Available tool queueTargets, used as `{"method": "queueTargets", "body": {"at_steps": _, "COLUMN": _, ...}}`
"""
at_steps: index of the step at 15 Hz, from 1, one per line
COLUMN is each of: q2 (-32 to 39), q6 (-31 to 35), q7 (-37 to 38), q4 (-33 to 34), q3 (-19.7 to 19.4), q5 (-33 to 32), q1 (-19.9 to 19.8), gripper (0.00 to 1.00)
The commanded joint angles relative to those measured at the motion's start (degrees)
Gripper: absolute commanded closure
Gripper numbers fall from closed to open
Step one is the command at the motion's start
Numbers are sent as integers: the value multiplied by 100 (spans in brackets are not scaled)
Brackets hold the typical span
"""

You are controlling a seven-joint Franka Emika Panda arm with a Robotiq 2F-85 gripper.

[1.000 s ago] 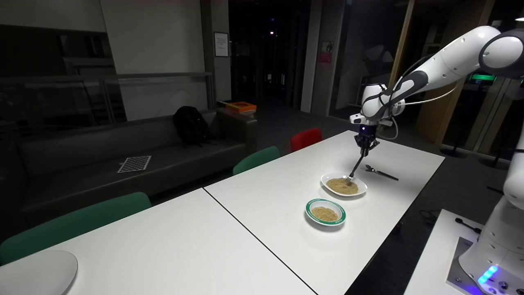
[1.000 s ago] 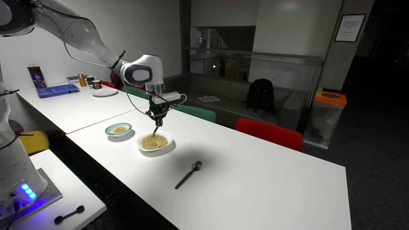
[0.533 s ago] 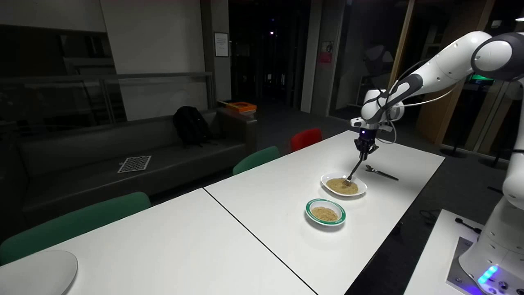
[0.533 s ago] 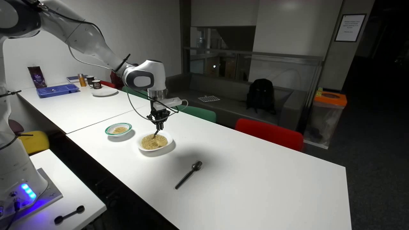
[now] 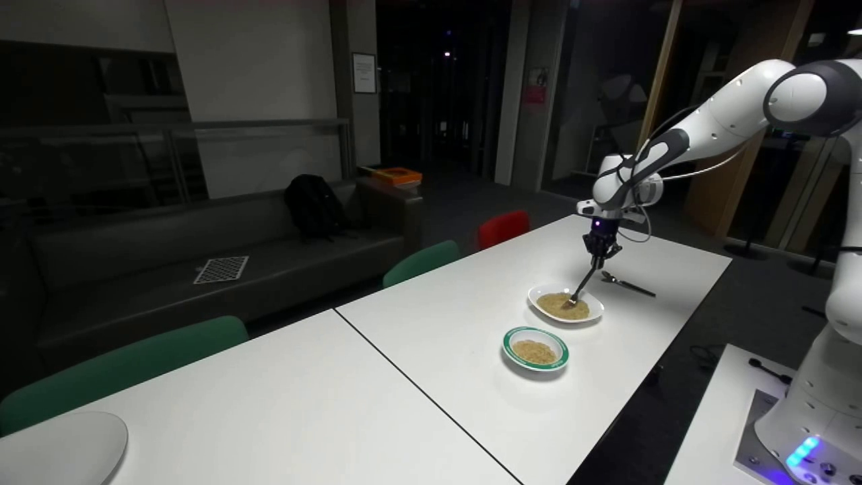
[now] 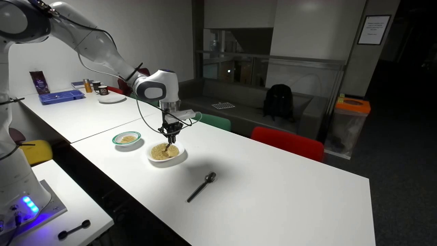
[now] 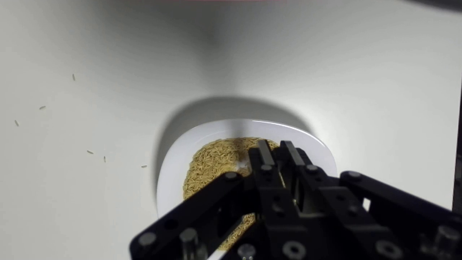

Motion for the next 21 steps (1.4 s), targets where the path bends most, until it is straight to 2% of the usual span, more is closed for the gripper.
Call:
{"method": "queueTargets", "body": {"at_steps": 1, "q2": 111, "q6": 151, "q7": -269, "q4": 114, "q3": 93, "q5": 257, "q1": -187, "gripper": 97}}
{"method": "queueTargets", "body": {"at_steps": 9, "q2": 351, "q6": 151, "q7": -551, "q4": 293, "q3": 199, "q5": 636, "q1": -294, "gripper": 97}}
{"method": "queueTargets", "body": {"at_steps": 21, "q2": 589, "q6": 85, "q7": -709, "q4": 514, "q3": 247, "q5": 747, "q1": -432, "gripper": 97}}
